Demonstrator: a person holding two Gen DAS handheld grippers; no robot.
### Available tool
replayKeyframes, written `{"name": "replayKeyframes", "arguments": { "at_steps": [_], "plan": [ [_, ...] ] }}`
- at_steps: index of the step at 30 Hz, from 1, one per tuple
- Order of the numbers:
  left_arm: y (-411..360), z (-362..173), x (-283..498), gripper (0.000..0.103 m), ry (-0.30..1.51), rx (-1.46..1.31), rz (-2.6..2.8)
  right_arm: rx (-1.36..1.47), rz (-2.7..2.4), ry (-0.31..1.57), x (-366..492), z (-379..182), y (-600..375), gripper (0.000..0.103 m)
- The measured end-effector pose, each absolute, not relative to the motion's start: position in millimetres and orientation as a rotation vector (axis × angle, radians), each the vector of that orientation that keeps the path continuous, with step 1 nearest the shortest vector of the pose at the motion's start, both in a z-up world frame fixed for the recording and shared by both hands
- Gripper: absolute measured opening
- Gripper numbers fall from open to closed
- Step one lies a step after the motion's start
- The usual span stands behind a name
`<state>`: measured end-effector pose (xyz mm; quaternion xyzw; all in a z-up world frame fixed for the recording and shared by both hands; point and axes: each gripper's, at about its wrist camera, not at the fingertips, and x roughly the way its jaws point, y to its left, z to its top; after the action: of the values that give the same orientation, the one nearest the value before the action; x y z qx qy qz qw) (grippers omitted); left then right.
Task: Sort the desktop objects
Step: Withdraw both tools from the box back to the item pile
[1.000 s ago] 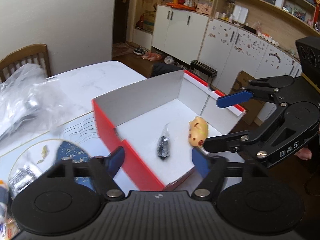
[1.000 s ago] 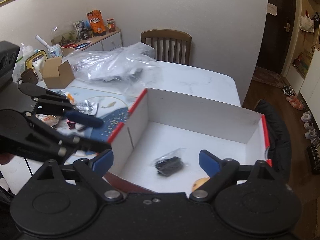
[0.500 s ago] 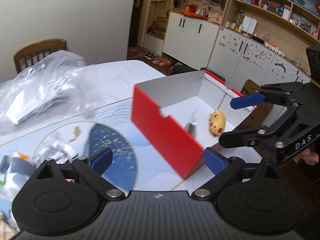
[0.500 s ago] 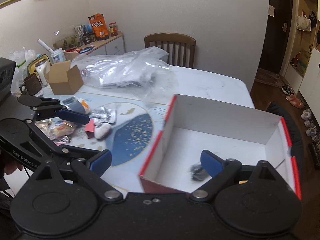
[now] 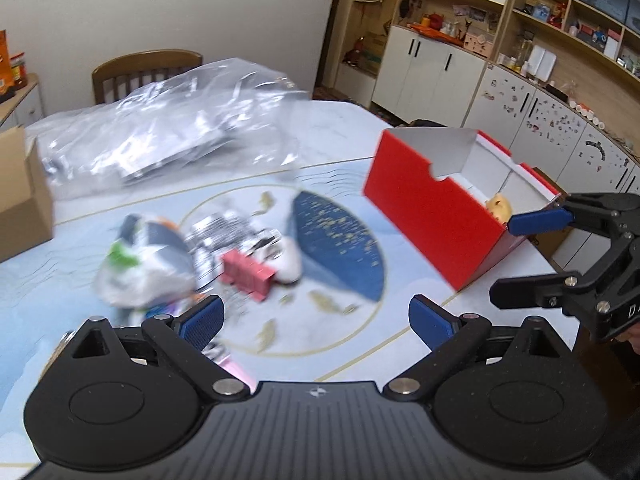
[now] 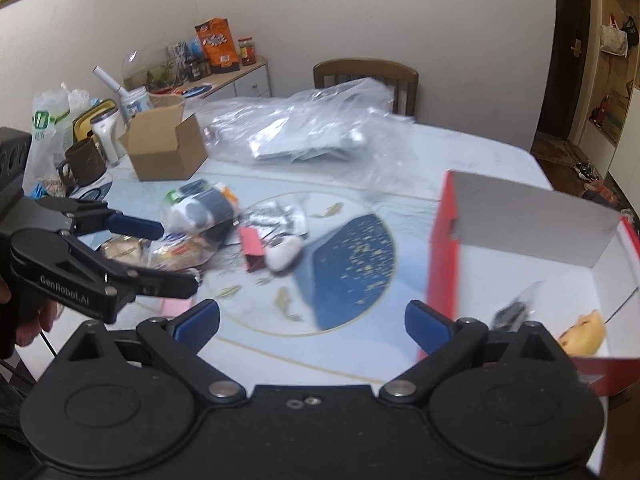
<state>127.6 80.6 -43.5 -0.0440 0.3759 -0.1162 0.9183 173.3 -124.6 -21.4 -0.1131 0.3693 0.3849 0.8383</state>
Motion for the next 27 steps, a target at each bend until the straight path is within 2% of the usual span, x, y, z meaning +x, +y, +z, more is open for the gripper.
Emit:
{"name": "replayKeyframes", "arguments": {
  "at_steps": [12,27],
  "plan": [
    [150,-59,102,0.099,0.788,-0.081,-0.166,-0.295,0.817,0.777,128,-39,-55,0.099],
    [199,-75,105,0.099,0.809,-0.038,-0.13,-0.372,0.808,0.811,116,-76,1,0.098]
  ]
}}
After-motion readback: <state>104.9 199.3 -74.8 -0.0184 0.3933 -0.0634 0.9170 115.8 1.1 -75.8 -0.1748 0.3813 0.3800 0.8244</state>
